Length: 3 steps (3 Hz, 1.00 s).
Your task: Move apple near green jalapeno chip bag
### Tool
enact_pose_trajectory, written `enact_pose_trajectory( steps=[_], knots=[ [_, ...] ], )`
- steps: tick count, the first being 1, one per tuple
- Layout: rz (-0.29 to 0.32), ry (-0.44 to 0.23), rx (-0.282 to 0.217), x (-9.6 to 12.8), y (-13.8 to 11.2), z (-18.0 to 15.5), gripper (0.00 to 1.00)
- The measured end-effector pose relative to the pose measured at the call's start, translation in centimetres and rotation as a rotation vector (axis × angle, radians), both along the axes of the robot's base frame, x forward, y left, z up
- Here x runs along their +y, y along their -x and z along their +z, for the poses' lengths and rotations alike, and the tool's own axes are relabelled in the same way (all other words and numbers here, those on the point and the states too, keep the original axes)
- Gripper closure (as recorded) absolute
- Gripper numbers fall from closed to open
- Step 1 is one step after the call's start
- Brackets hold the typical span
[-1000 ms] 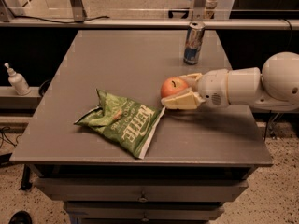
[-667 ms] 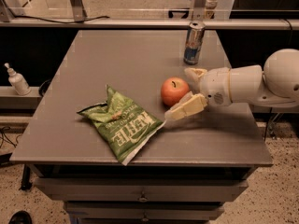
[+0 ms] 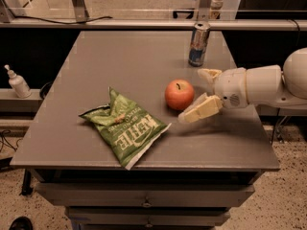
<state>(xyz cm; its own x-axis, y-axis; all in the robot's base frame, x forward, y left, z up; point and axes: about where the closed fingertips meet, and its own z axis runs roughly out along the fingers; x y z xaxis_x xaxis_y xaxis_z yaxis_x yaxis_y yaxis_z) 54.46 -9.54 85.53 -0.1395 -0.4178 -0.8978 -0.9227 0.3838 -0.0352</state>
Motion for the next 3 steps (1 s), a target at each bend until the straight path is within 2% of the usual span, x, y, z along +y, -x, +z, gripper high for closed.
enact_pose_trajectory(
  steps=[1,2,3],
  knots=[
    [-0.061,0.018,-0.022,-5.4,0.2,1.4,0.0],
    [-0.12,0.061,-0.072,-11.8,0.0,3.9,0.0],
    [-0.141,0.132,-0.136,-16.8,-1.7,7.5,0.0]
  ],
)
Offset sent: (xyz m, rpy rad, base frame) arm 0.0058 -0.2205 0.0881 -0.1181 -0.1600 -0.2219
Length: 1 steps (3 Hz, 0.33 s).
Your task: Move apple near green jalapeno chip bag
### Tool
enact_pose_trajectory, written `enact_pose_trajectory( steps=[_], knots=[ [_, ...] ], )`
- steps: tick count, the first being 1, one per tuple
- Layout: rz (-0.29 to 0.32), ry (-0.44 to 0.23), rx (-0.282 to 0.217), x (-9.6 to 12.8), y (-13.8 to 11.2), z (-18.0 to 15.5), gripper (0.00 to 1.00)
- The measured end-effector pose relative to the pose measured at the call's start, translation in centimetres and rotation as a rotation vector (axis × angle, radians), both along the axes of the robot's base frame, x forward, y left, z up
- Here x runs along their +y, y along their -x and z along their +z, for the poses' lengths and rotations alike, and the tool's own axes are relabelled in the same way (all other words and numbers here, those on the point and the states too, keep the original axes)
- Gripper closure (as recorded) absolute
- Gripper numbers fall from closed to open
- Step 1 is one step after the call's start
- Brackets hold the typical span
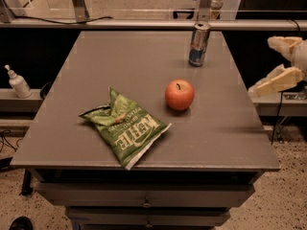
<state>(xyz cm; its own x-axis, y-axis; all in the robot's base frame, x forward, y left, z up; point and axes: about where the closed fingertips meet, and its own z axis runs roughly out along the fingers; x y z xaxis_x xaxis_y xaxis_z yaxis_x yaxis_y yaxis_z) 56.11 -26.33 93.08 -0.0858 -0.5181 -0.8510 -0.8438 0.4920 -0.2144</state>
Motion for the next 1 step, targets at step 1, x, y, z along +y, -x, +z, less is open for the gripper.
enact_pose_trajectory(
  steps=[1],
  knots=[
    [-0.027,0.0,-0.068,-1.48,-0.54,3.55,0.0]
  ],
)
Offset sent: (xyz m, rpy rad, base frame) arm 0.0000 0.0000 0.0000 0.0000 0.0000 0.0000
